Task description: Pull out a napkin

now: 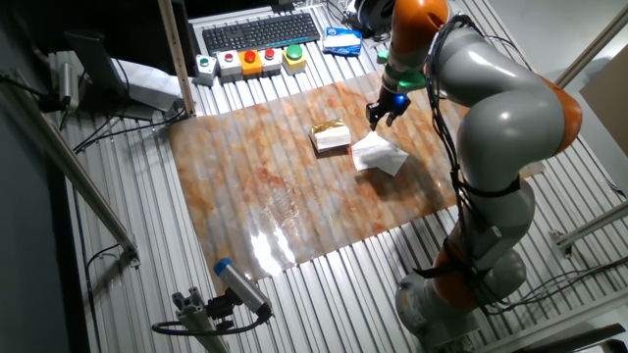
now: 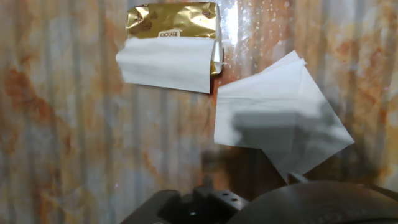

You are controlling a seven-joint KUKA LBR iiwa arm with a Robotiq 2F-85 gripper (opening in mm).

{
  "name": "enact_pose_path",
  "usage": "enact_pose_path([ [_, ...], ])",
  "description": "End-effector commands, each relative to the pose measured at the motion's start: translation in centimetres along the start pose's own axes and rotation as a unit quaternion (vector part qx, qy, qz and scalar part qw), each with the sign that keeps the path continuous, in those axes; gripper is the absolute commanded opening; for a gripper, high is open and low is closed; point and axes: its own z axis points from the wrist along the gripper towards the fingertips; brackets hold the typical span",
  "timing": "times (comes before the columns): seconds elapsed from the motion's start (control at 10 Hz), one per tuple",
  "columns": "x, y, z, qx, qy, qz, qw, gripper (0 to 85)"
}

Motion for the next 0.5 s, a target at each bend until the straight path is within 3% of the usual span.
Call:
enact_pose_path([
  [0.0,0.0,0.0,0.0,-0.001,-0.010,0.002,0.9999,0.0],
  [0.2,-0.1,0.1,0.1,-0.017,-0.014,0.018,0.9996,0.0],
  [0.4,-1.1,0.8,0.2,-0.023,-0.011,0.042,0.9988,0.0],
])
